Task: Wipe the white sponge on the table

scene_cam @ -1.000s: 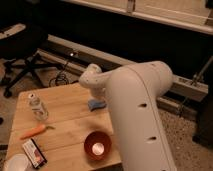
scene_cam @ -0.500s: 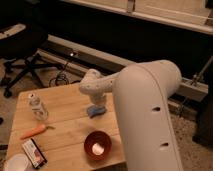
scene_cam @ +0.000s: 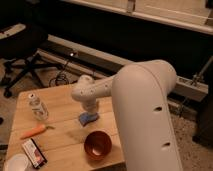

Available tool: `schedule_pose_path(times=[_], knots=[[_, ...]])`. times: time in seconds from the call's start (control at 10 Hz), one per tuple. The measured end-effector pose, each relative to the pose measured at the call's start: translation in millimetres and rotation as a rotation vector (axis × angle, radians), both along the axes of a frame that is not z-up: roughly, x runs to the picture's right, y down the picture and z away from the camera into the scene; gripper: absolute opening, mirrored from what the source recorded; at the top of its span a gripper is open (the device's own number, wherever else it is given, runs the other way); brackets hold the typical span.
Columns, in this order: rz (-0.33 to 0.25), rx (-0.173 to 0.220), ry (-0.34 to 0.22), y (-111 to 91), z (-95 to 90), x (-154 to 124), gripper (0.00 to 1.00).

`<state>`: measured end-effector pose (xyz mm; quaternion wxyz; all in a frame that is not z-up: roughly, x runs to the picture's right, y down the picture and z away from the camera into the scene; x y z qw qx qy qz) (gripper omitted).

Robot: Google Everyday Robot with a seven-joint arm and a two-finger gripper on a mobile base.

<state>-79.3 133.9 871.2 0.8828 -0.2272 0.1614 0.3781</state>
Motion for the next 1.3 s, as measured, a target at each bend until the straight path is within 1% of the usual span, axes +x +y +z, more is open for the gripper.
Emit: schedule_pose_path(times=[0.3, 0.8, 1.1, 1.3], knots=[[-0.04, -0.008, -0.075, 6, -4.8, -33, 0.15], [-0.081, -0.001, -0.19, 3, -9.1, -96, 0.15], [-0.114, 0.015, -0.248, -2, -6.5, -142, 0.15], [-0.124, 0.029, -0.258, -10, -0.2, -157, 0.15]])
